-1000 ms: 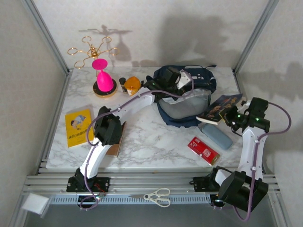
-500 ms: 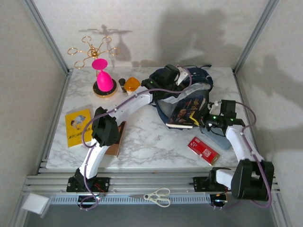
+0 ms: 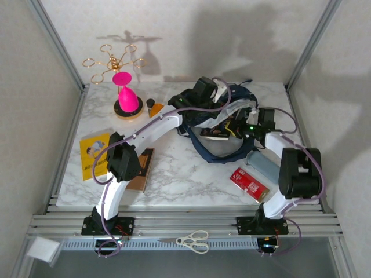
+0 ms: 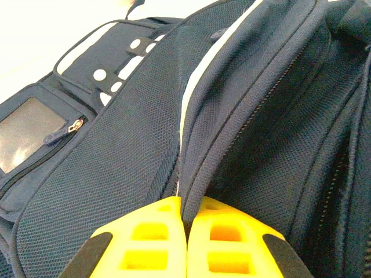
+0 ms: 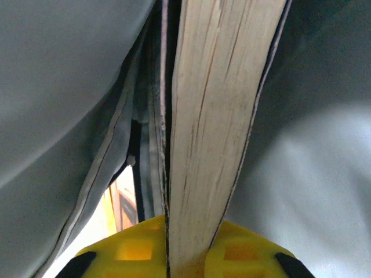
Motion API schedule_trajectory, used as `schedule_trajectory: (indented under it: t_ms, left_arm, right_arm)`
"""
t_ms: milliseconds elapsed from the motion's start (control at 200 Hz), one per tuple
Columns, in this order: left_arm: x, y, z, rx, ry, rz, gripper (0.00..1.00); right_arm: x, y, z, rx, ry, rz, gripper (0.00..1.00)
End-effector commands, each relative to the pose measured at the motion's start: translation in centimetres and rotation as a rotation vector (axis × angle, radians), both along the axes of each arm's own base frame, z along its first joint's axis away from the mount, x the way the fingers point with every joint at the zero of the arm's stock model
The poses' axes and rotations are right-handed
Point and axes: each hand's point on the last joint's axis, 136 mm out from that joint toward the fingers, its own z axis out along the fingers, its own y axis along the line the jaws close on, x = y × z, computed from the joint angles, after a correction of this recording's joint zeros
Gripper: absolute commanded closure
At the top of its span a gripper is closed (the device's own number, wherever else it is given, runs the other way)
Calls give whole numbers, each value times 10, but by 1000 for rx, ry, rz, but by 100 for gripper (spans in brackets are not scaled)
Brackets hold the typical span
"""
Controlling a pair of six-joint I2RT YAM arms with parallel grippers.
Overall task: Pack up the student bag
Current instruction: Place the book in the student bag.
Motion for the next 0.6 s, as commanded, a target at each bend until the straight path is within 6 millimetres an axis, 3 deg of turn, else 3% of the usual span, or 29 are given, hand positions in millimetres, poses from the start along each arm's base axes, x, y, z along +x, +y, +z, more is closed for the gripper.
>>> schedule_trajectory:
  t_ms: [0,90,195,421,596]
  left_arm:
    - [-4,-3,88,-192,-135,10,100]
    - [2,0,83,-175,-143,46,100]
    - [10,5,76,-164,-138,95,100]
    - [15,0,65,-171,-118,98,100]
    - [13,-6,65,-200,-103,79,100]
  right_arm:
    - [39,-3,13,-57,-119,-12,80]
    - [49,-15,-7,-158,-78,-51,67]
    - [43,-28,-20,-235,-18,-98,47]
    - [-10,-61,-26,-388,103,-228,27]
    - [-46,-53,-39,-389,208,-237,20]
